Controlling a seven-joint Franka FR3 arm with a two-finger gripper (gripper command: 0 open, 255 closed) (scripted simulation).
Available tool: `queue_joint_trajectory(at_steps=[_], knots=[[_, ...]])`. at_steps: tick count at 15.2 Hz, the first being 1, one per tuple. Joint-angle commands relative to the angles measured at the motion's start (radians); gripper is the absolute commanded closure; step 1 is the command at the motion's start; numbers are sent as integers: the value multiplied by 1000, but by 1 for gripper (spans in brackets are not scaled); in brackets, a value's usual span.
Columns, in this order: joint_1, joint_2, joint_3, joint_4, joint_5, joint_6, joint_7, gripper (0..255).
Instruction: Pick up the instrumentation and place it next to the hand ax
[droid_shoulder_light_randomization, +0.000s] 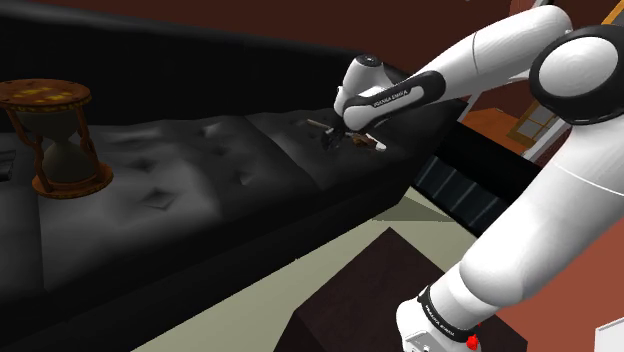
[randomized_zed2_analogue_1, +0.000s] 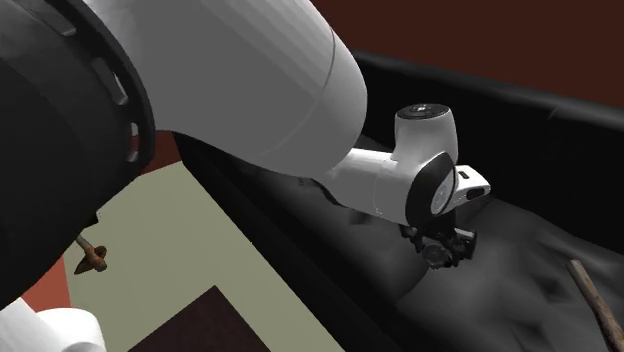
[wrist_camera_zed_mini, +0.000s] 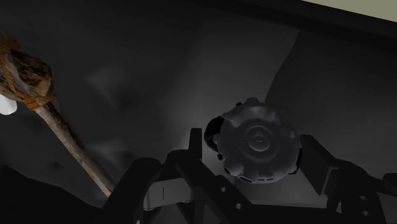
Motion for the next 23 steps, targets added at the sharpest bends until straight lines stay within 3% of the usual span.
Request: queue_joint_trajectory(at_steps=[1,11,23], knots=[[-28,10,-16,9,20,13,-60,255],[-190,85,-77,96,158,51,-385,255],[-183,199,-93,69,122,190,-342,255]])
